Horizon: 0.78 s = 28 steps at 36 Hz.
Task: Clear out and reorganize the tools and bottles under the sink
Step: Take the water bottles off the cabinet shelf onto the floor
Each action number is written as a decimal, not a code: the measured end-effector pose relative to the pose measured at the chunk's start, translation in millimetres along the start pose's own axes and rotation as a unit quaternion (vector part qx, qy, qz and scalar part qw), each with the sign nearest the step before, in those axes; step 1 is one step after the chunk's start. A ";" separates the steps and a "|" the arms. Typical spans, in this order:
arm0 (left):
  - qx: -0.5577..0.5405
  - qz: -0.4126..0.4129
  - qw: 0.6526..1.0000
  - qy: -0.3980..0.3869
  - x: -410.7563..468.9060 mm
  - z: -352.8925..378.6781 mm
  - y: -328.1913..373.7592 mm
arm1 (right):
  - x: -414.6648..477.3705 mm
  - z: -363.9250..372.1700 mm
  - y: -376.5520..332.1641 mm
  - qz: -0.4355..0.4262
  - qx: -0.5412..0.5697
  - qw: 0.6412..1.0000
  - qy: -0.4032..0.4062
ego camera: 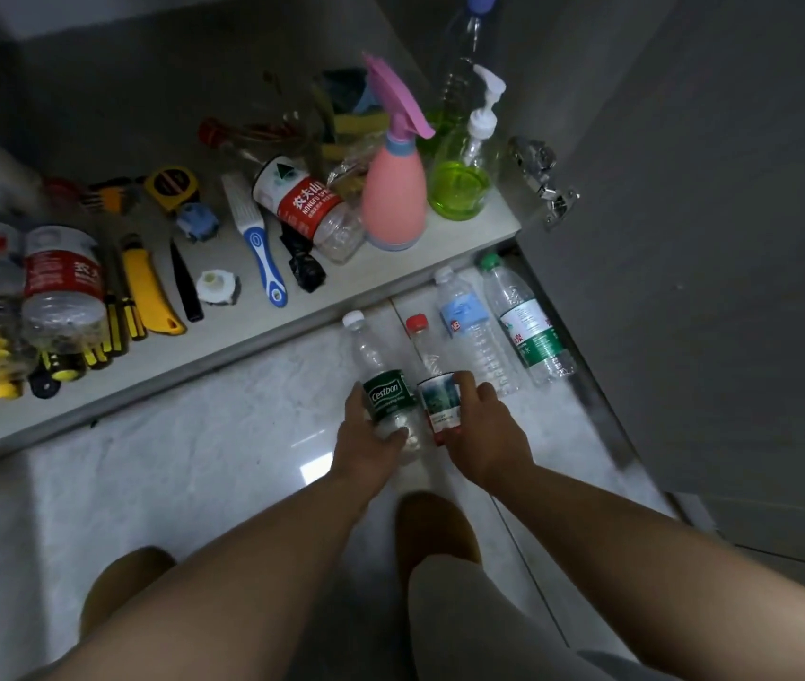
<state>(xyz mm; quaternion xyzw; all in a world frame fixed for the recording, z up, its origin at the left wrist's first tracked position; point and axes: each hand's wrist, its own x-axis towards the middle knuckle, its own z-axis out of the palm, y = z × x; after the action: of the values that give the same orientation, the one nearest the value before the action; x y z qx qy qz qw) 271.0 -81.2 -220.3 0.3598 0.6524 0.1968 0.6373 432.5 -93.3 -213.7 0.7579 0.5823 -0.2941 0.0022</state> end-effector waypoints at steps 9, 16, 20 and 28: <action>0.064 0.017 0.998 0.004 17.9 4.3 7.5 | 17.0 -0.6 -7.3 -0.086 -0.047 0.994 0.054; 0.104 0.029 0.994 -0.004 26.8 15.7 11.3 | 11.5 1.7 6.9 -0.185 -0.192 0.964 0.020; 0.086 0.045 0.995 -0.023 34.8 22.9 21.7 | 15.6 -0.6 12.5 -0.133 -0.197 0.971 0.017; 0.097 0.053 0.991 -0.081 39.2 30.8 45.0 | 23.5 -15.8 14.6 -0.057 -0.217 0.974 0.024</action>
<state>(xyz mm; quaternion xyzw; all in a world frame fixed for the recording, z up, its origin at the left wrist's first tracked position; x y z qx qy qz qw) 313.6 -29.3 -218.6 0.4684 0.5949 0.1362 0.6388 455.9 -71.8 -216.1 0.7117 0.6742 -0.1427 0.1359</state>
